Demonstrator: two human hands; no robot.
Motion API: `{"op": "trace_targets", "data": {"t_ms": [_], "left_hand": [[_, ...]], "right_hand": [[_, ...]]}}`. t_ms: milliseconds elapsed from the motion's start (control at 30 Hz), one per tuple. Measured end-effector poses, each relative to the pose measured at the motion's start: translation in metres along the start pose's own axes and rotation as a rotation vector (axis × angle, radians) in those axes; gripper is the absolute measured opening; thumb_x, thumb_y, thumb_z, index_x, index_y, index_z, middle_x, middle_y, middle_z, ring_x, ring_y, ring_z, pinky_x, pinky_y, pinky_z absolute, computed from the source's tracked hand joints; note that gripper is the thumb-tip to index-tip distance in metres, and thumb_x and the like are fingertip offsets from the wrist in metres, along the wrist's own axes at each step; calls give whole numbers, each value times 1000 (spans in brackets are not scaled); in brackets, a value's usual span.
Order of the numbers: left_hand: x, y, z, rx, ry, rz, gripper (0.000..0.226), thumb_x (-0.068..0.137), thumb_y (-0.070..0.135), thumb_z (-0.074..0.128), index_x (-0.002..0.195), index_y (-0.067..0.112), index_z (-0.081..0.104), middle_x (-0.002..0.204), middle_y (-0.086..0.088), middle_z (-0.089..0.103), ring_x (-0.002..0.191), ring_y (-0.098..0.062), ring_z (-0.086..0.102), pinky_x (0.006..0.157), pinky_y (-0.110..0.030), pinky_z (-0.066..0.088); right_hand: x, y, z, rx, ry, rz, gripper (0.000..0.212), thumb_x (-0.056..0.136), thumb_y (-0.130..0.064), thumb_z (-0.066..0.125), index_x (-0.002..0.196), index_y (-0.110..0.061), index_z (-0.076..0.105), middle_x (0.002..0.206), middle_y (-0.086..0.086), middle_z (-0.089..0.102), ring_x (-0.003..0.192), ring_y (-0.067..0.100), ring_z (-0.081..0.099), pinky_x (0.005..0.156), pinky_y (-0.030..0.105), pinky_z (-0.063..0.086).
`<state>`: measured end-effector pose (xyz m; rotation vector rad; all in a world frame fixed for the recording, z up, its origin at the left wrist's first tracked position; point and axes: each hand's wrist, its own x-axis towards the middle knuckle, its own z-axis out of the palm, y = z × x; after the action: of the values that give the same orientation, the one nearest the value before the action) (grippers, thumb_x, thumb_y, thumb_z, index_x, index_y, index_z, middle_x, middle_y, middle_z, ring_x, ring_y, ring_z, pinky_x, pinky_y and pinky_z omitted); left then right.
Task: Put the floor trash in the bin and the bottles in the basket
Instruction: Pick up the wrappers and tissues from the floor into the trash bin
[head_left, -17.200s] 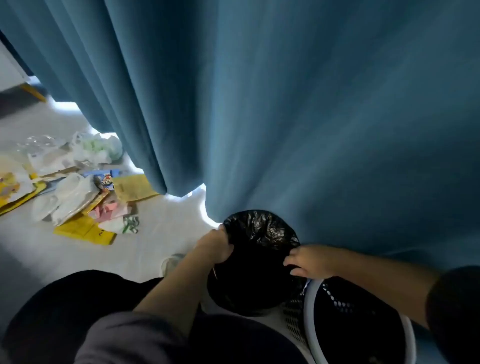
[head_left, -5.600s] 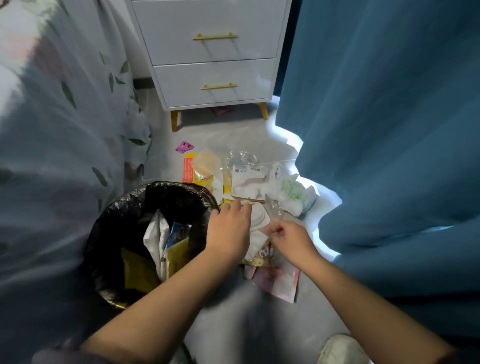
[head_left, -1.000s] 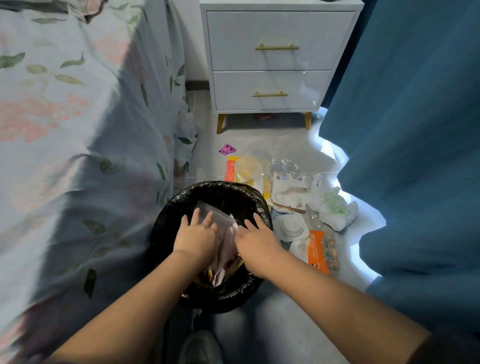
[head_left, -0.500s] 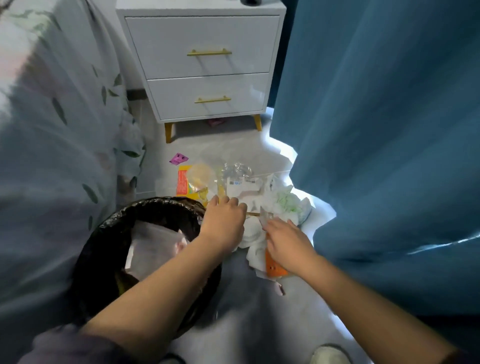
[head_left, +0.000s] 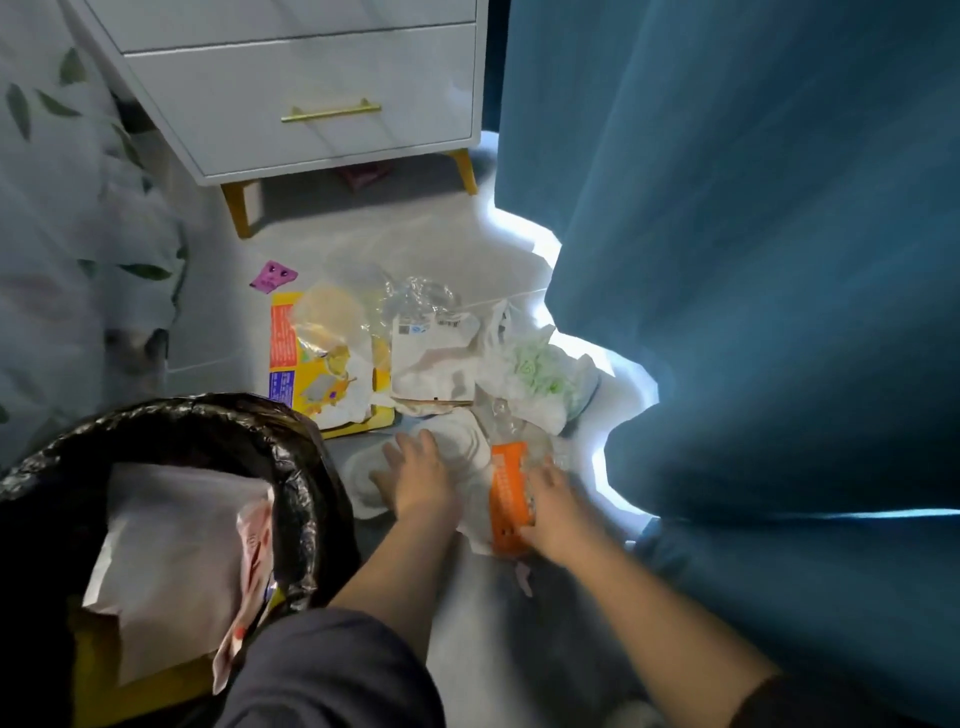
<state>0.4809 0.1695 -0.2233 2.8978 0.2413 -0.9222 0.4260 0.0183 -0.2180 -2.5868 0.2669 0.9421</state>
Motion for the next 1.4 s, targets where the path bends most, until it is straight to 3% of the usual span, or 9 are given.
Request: {"op": "trace_targets", "data": {"t_ms": [167,300,433,600,800,933,1000,1267,1400], "left_hand": [[23,-7,18,104,-30,-74,81,90,27,50,150,20,-3,158,-10,-1,146,-28,-4,111,-51,20],[23,-5,23,187,-27,-116,88,83,34,60,150,20,4,154,-10,20,142,-31,12,107,-51,24],[15,-6,30,193,-15,-137,76,78,38,64,143,19,27,139,-9,39,127,-30,39,102,-50,33],[11,-2,31,109,-92,-146,71,72,50,60,132,18,41,130,-8,44,120,-28,44,98,-44,37],[6,3,30,-220,-169,-192,79,63,52,60,129,13,42,124,-8,46,114,-27,49,99,-44,39],[0,8,29,-342,-244,-208,97,54,61,62,133,11,36,126,-8,44,116,-26,47,101,-45,37],[-3,8,28,-382,-254,-207,95,55,60,63,133,12,36,125,-8,43,115,-25,47,101,-45,38],[-17,8,16,-469,-237,-235,91,53,64,68,124,13,43,117,-6,48,106,-25,53,96,-45,42],[-28,15,4,-606,-262,-209,78,51,63,66,107,10,56,91,-2,60,86,-21,60,83,-36,51]], "right_hand": [[22,-5,15,102,13,119,109,75,-45,71,148,-39,-9,159,3,-15,146,34,-3,110,59,27],[27,-11,21,111,-22,184,116,68,-55,75,146,-44,-11,157,1,-22,145,36,-10,106,69,19],[23,-11,29,220,40,209,96,73,-58,69,146,-44,8,158,2,-6,144,36,5,108,61,26],[28,0,34,466,270,352,51,87,-45,59,134,-40,41,148,6,26,130,37,36,102,52,41],[30,10,28,812,252,585,73,79,-22,73,137,-19,28,129,14,53,114,37,55,93,46,49],[31,11,30,892,183,565,43,76,-17,78,114,-8,58,114,13,66,102,29,64,75,30,51],[30,11,29,906,163,528,36,76,-14,77,109,-7,66,109,12,69,99,27,66,79,30,52],[18,17,17,962,159,478,23,81,-8,70,102,-14,64,103,8,69,92,27,66,83,37,55],[5,20,1,901,214,413,28,81,-11,69,108,-13,64,105,8,69,94,28,66,86,40,54]]}}
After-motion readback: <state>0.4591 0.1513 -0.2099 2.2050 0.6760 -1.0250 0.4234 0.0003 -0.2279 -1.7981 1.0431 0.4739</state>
